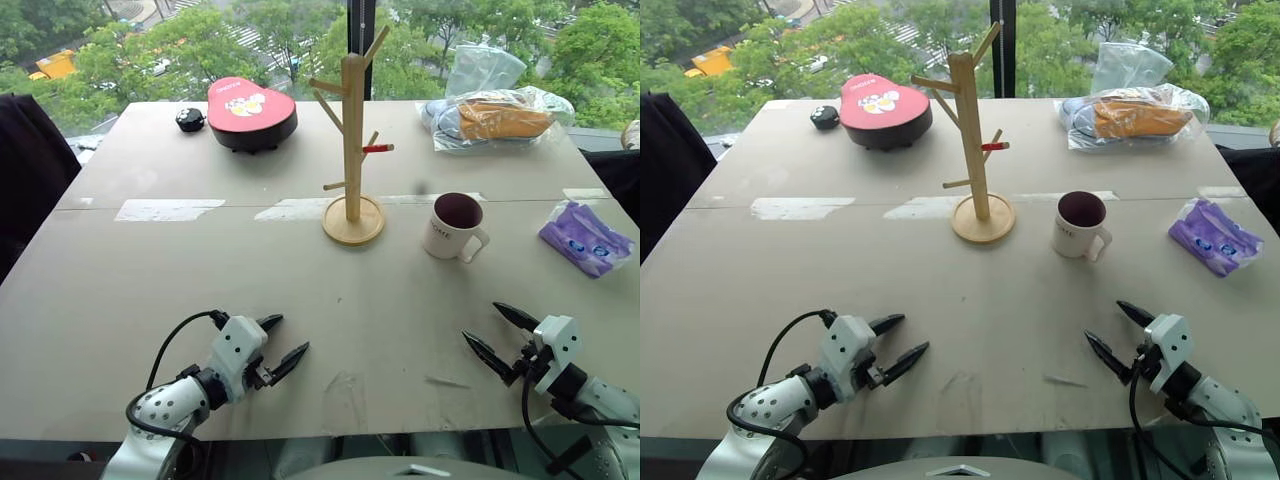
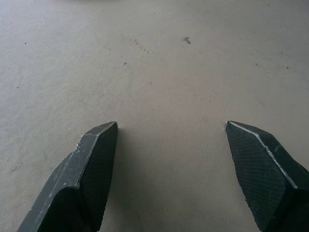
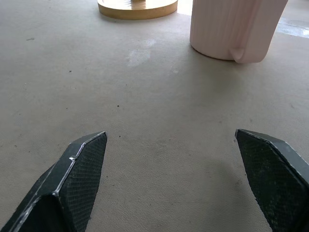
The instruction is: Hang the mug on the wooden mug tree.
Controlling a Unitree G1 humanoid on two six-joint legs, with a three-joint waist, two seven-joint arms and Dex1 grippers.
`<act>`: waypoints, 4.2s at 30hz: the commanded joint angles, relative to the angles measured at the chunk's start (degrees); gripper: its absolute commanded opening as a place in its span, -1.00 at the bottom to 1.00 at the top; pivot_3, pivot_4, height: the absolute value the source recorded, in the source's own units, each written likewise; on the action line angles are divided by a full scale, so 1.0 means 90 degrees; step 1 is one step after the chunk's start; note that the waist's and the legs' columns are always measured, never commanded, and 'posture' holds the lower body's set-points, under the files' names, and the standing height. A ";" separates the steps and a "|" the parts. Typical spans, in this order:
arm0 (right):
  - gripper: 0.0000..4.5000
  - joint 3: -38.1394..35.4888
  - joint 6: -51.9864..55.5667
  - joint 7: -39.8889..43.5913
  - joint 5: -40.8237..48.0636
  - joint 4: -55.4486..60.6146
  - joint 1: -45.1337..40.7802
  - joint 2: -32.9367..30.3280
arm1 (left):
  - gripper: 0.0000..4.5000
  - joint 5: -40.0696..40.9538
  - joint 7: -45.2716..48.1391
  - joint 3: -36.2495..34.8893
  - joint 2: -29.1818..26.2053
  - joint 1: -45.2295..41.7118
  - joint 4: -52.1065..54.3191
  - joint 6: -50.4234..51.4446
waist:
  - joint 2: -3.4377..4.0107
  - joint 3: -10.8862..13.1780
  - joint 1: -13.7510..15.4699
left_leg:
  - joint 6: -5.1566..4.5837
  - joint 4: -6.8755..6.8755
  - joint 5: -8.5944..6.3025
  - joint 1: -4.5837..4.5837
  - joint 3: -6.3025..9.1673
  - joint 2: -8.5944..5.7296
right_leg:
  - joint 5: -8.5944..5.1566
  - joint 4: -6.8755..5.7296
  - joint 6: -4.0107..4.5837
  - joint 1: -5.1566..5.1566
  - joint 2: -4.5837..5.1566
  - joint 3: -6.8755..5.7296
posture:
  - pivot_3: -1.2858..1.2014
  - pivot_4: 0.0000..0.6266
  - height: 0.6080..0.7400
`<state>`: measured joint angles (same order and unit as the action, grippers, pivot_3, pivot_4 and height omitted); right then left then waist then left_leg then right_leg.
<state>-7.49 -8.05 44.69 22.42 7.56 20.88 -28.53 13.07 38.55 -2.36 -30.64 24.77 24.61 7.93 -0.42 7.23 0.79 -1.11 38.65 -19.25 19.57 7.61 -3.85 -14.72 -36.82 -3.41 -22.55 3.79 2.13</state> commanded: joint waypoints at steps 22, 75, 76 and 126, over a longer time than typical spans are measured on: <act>0.91 -0.0301 0.0247 -0.0902 -0.0367 -0.0044 -0.0377 0.0365 | 0.63 0.0141 0.0113 0.0117 0.0218 0.0127 -0.0265 -0.0503 | -0.0004 -0.0002 -0.0004 | 0.0001 -0.0018 0.0000 -0.0004 -0.0003 0.0001 | 0.0000 0.0009 0.0000 -0.0001 0.0001 0.0001 | 0.03 -0.52 1.00; -0.97 -0.0074 0.2204 -0.3479 -0.1092 -0.0052 -0.3247 0.1876 | 0.64 0.2081 -0.0166 0.0564 -0.0107 -0.3257 0.1626 0.2862 | 0.0006 0.0007 -0.0181 | 0.0004 -0.0035 0.0003 0.0027 -0.0045 0.0002 | 0.0002 0.0003 0.0005 -0.0071 -0.0025 0.0029 | 0.03 -0.52 1.00; -0.97 -0.0027 0.2151 -0.3153 -0.1027 -0.0030 -0.3319 0.1685 | 0.64 0.2122 -0.0208 0.0495 0.0019 -0.3200 0.1601 0.2745 | 0.0006 0.0008 -0.0177 | 0.0004 -0.0035 0.0003 0.0027 -0.0046 0.0002 | 0.0002 0.0003 0.0005 -0.0070 -0.0025 0.0030 | 0.03 -0.52 1.00; -0.97 0.2737 0.2630 0.2257 -0.2788 -0.2657 -1.0053 -0.0425 | 0.64 0.2026 -0.1259 0.0200 0.1807 -0.2362 0.1426 0.0076 | -0.0037 0.0036 -0.0172 | 0.0002 -0.0024 0.0001 0.0093 -0.0046 0.0002 | 0.0006 0.0011 0.0006 -0.0127 -0.0001 0.0019 | 0.03 -0.52 1.00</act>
<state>18.01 15.83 65.79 -2.05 -17.11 -66.87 -32.42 31.47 26.89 -0.54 -14.29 3.50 36.95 9.76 -0.75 7.55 -0.76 -1.10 38.46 -19.24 20.42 7.21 -3.83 -14.66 -36.72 -3.35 -23.70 3.78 2.28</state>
